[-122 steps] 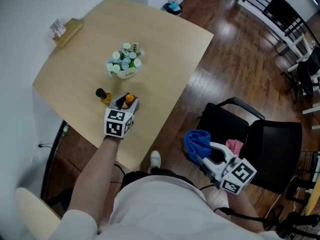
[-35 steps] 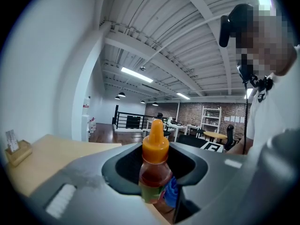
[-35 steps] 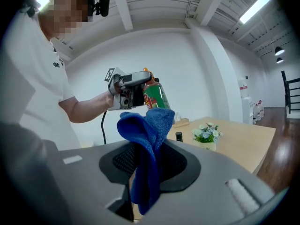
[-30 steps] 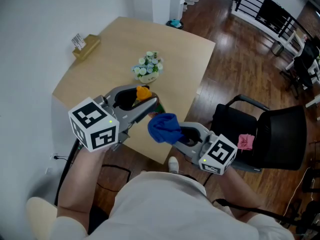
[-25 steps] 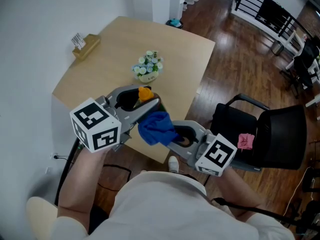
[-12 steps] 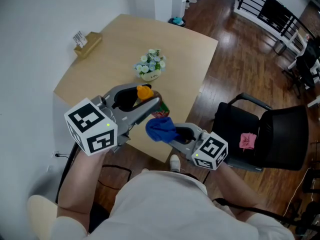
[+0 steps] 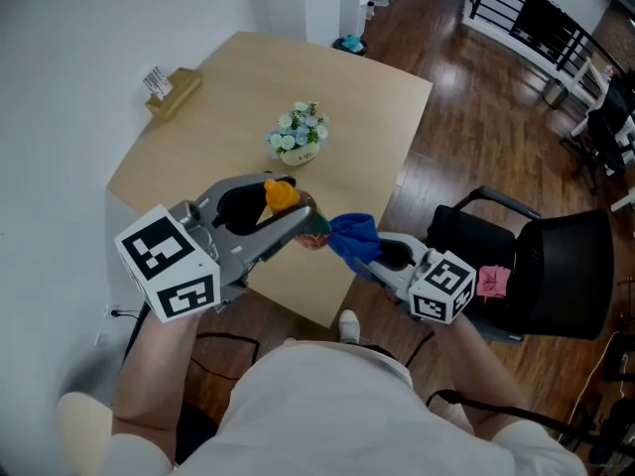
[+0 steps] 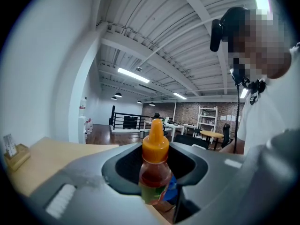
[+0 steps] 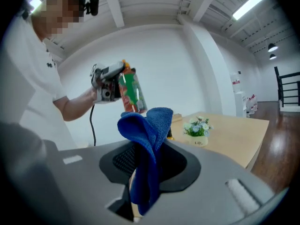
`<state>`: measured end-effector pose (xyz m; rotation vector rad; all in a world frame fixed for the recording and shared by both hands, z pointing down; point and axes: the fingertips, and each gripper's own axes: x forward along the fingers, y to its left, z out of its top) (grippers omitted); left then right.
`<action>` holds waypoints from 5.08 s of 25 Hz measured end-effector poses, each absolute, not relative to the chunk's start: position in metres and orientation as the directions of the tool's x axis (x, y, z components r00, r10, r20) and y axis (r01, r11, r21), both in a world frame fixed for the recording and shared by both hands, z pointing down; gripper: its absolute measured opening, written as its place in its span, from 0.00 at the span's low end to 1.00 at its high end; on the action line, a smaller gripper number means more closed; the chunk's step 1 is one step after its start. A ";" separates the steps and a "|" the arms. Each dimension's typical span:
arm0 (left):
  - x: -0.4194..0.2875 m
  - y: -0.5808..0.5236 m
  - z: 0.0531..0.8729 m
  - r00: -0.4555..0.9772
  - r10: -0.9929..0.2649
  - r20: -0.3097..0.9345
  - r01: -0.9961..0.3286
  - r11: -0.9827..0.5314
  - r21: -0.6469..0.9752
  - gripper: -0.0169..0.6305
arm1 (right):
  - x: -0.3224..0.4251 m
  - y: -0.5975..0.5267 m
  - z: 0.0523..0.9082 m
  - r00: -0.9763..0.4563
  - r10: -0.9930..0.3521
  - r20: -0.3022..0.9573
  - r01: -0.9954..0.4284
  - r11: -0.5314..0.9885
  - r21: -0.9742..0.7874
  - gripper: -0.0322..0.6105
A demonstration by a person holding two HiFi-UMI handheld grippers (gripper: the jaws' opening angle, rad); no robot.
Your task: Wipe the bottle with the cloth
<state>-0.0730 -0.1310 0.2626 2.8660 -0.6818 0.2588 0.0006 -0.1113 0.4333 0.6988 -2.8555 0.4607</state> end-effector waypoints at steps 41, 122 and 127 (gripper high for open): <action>-0.068 -0.113 0.258 0.916 -0.353 0.190 -0.384 -0.909 0.163 0.28 | -0.009 -0.099 0.432 -0.857 -0.440 0.269 -0.505 0.823 -0.262 0.23; -0.050 -0.328 0.576 0.474 -0.784 0.401 -0.851 -0.525 -0.021 0.38 | 0.143 -0.126 0.475 -0.779 -0.452 0.434 -0.608 0.712 -0.351 0.23; -0.062 -0.299 0.549 0.481 -0.795 0.369 -0.850 -0.527 -0.028 0.38 | 0.140 -0.127 0.472 -0.790 -0.462 0.403 -0.599 0.722 -0.346 0.23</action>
